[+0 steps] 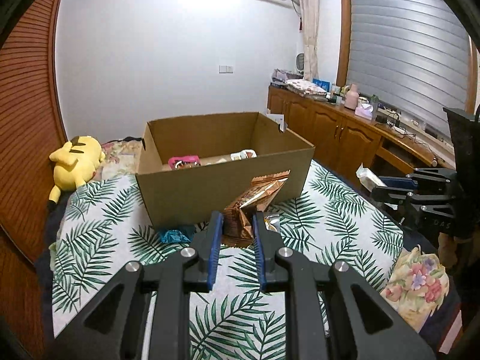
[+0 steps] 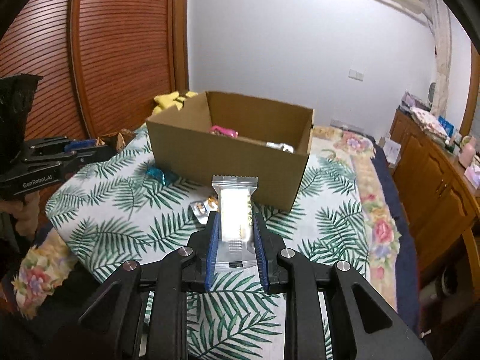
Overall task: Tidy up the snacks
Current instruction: 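Carry the clear packet with the right tool while the left tool carries the brown candy over the box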
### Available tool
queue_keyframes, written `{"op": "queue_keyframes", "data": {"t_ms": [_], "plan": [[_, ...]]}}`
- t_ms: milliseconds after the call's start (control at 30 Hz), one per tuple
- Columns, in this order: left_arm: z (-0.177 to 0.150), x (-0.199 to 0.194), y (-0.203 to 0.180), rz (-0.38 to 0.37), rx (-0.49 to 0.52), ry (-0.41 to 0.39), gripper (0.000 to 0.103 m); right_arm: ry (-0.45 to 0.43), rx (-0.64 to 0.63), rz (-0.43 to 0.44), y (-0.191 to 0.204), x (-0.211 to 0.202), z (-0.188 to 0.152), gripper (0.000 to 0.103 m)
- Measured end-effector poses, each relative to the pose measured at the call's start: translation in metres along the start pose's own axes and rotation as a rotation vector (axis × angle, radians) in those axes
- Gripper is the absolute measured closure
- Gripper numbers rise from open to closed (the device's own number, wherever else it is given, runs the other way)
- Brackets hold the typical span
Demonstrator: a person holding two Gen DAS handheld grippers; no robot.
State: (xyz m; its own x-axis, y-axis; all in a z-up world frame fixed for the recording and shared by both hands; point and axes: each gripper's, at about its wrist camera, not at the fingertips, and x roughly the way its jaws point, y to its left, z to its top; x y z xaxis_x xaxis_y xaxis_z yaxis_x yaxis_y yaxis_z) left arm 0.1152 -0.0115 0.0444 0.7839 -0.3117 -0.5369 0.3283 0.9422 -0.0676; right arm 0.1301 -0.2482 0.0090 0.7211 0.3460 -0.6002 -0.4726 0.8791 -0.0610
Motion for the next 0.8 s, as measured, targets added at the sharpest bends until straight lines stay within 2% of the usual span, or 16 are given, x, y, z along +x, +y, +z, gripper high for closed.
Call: {"op": "queue_keyframes", "data": {"t_ms": [433, 800], "plan": [[0.035, -0.013, 0.009, 0.012, 0.01, -0.037, 0.086, -0.095, -0.038, -0.024, 0.007, -0.033, 0.049, 0.082], [0.065, 0.01, 0.028, 0.035, 0.008, -0.049, 0.086, -0.12, -0.065, -0.003, 0.01, -0.005, 0.084, 0.082]]}}
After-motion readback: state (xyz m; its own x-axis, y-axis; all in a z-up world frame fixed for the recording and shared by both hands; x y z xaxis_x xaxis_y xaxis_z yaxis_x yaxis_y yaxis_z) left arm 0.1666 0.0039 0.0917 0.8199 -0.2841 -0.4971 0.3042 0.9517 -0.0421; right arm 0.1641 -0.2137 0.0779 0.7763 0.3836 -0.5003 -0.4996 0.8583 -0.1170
